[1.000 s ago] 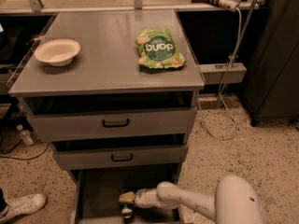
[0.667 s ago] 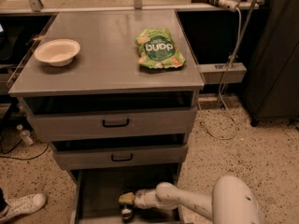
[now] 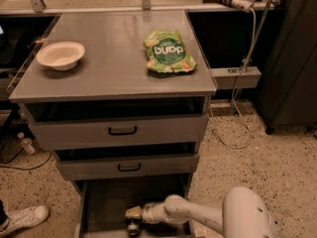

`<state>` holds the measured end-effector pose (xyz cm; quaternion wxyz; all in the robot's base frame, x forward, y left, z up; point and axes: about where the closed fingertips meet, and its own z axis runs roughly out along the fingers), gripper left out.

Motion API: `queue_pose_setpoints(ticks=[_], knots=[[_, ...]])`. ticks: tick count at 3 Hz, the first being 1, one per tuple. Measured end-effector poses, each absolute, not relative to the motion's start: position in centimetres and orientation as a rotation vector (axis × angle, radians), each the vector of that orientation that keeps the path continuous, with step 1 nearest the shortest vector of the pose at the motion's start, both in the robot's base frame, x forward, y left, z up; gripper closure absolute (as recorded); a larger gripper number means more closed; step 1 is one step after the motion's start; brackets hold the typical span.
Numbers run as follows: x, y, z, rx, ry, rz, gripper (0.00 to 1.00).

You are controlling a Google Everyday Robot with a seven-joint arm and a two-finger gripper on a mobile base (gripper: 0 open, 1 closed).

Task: Place green can into bottom drawer

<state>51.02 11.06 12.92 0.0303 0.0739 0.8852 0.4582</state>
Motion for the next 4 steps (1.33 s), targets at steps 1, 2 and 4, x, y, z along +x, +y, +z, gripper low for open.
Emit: queue_pose_setpoints(ticks=[1, 2, 4], knots=[[51.01, 11.07, 12.92, 0.228, 2.729, 1.413, 0.55], [51.01, 11.07, 12.92, 0.228, 2.729, 1.413, 0.32], [51.0, 11.08, 12.91, 0.228, 2.729, 1.413, 0.0]])
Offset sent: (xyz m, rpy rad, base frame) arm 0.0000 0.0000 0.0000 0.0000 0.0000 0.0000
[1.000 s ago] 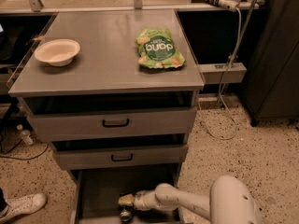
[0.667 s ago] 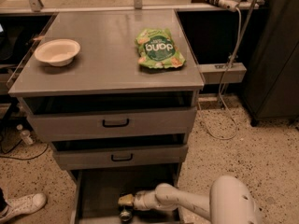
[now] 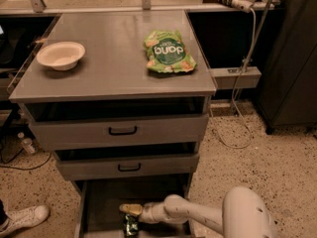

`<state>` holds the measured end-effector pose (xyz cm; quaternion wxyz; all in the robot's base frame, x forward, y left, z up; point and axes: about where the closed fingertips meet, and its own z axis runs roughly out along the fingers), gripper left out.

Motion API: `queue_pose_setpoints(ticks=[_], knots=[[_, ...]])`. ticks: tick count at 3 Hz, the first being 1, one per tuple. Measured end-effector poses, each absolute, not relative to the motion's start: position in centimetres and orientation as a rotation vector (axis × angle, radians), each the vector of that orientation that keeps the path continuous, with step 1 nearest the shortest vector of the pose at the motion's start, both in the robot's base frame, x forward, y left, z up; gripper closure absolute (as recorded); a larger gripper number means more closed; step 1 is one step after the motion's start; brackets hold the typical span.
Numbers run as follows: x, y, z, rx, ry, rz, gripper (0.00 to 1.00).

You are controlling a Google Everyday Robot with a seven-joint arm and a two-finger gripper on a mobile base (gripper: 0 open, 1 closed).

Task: Place green can into bottom drawer

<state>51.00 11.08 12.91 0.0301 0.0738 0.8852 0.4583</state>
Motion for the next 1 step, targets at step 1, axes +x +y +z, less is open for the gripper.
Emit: queue_pose_setpoints(ticks=[1], knots=[[51.0, 11.08, 12.91, 0.228, 2.729, 1.413, 0.0]])
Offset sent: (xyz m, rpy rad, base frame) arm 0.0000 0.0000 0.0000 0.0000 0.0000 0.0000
